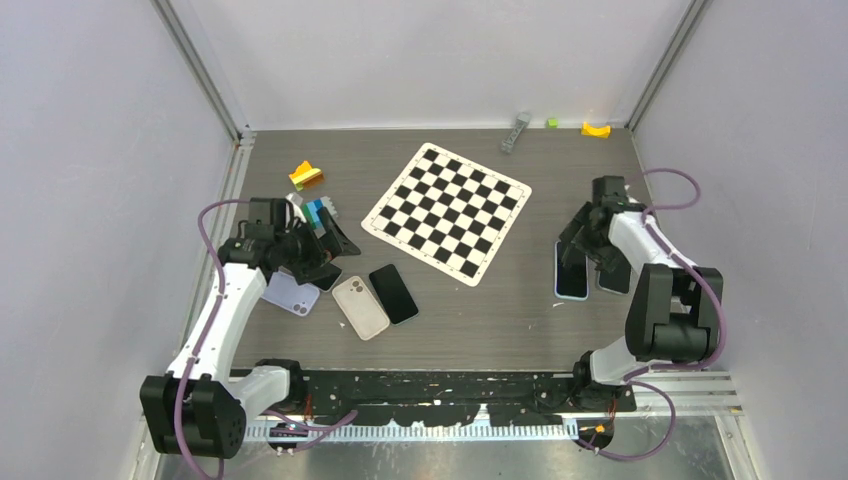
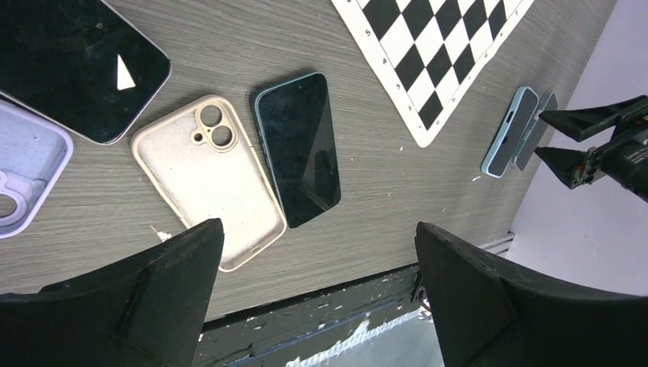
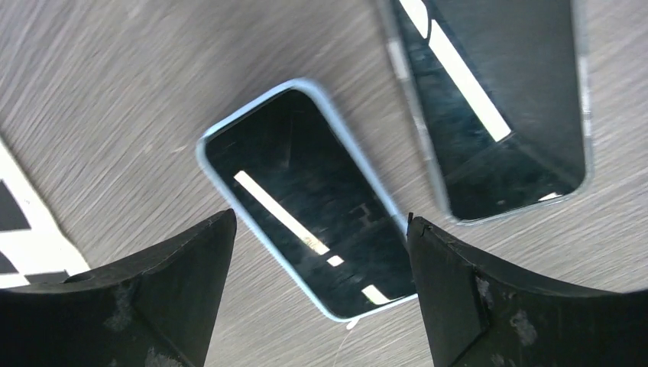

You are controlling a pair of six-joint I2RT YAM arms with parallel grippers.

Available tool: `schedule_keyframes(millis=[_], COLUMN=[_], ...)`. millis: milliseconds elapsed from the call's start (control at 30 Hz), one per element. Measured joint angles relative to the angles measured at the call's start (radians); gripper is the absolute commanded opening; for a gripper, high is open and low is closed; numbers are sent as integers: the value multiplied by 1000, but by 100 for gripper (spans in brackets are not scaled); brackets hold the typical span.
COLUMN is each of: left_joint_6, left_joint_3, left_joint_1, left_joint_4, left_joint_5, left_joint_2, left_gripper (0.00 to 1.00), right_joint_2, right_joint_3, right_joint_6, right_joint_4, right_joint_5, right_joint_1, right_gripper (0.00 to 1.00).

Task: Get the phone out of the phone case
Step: Place the phone at the center of the board.

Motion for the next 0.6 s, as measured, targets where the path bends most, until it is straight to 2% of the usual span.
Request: schedule_keyframes(millis=[167,600], left_joint_6=[0,11], left_joint_3=[0,0], left_joint_1=[0,0], left_joint_4=[18,32], left_joint_5=[19,45], left_joint_2=[5,25], left_gripper=[100,100], right_joint_2=[-5,17], right_joint_3=[-60,-117], right_joint_6=[15,64], right_joint_4=[47,139], right_joint_5=[-84,-264], right_joint_1=[-143,-187], right_gripper=[89,93])
